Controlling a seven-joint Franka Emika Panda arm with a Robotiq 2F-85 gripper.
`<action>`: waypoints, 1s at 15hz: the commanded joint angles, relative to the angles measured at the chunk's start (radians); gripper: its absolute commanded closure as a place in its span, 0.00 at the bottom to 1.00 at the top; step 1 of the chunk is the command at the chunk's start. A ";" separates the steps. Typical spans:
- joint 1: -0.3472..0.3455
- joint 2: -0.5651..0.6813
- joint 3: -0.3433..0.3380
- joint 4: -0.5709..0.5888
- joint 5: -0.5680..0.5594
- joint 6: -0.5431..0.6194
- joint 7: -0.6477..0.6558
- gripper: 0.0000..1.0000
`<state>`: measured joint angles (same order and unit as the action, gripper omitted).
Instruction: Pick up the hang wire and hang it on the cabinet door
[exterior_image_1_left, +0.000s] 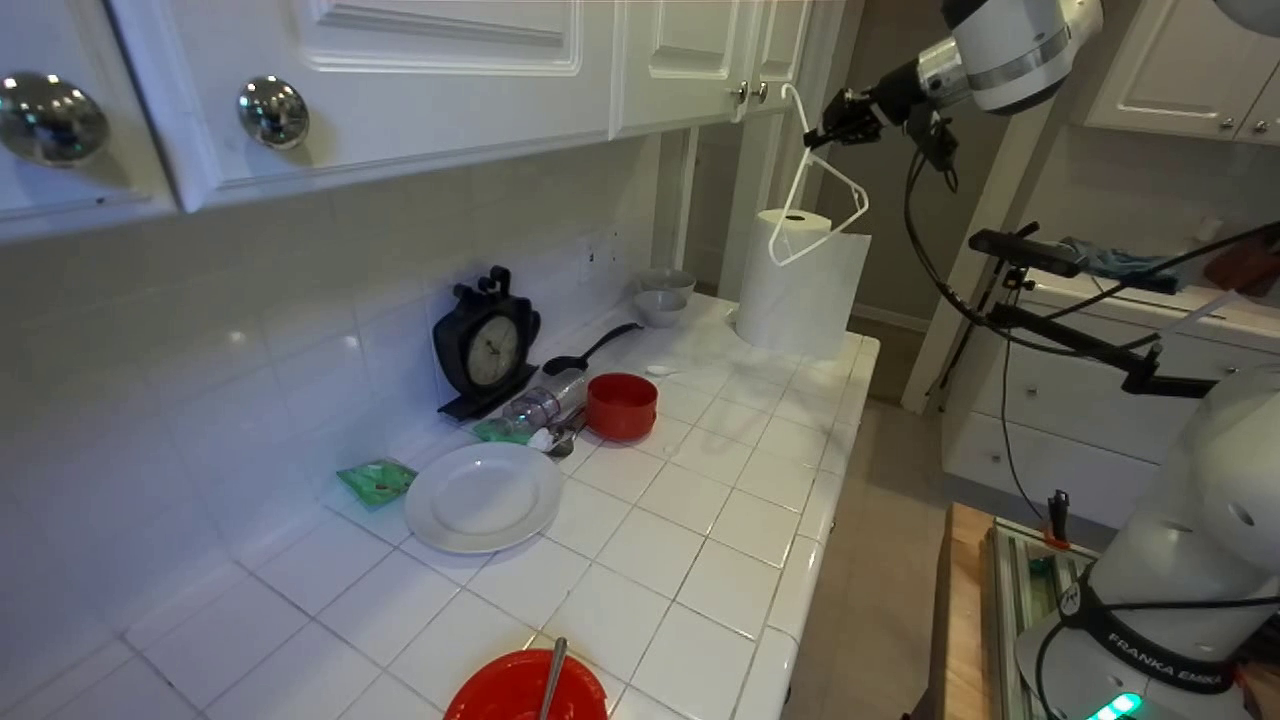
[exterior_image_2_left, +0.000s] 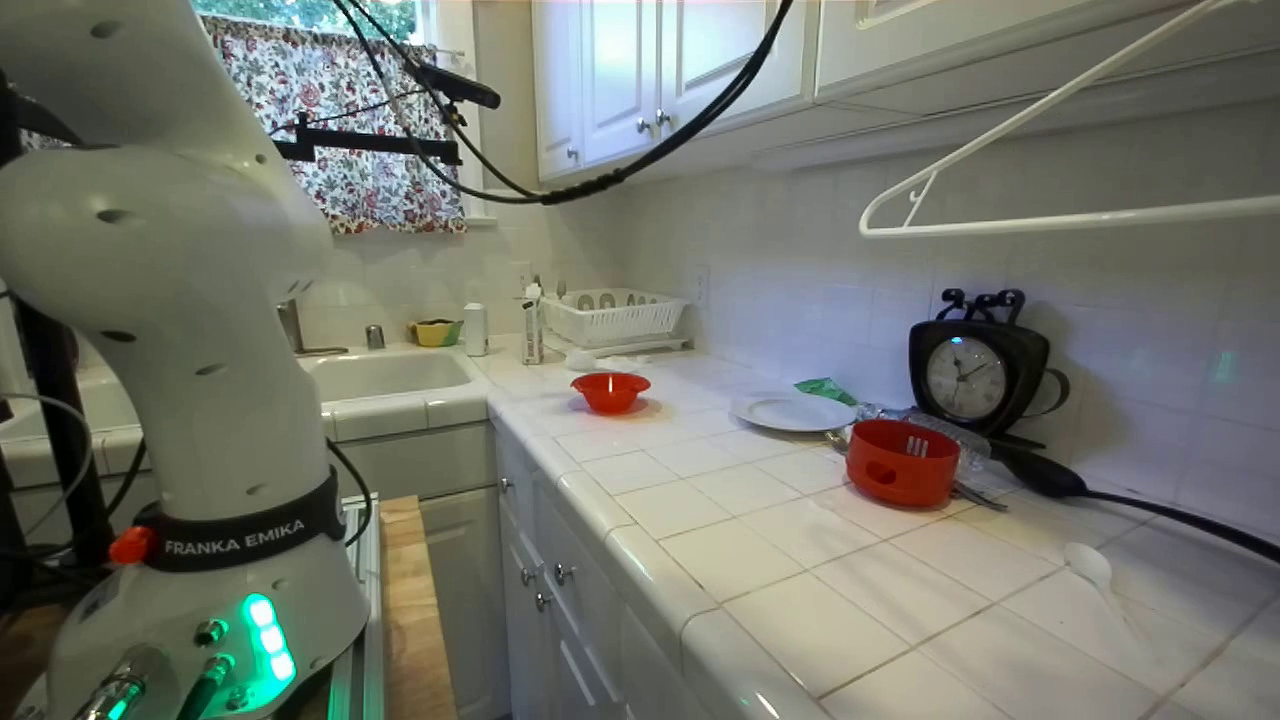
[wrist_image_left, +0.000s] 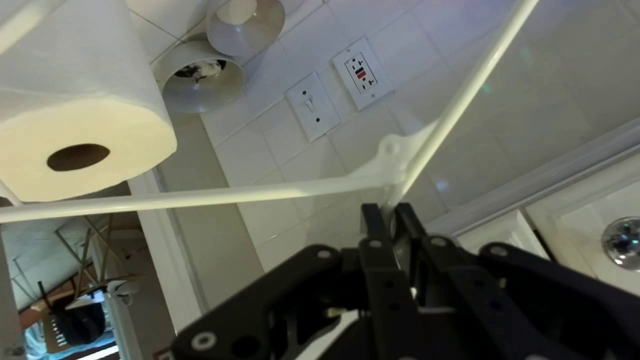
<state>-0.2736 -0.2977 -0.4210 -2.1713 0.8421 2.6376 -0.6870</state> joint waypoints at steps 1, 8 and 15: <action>0.034 0.045 -0.030 0.075 -0.006 -0.017 -0.006 0.94; 0.054 0.150 -0.030 0.183 0.046 -0.068 -0.066 0.94; 0.031 0.188 -0.011 0.212 0.038 -0.096 -0.063 0.94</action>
<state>-0.2304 -0.1338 -0.4353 -1.9921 0.8559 2.5735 -0.7280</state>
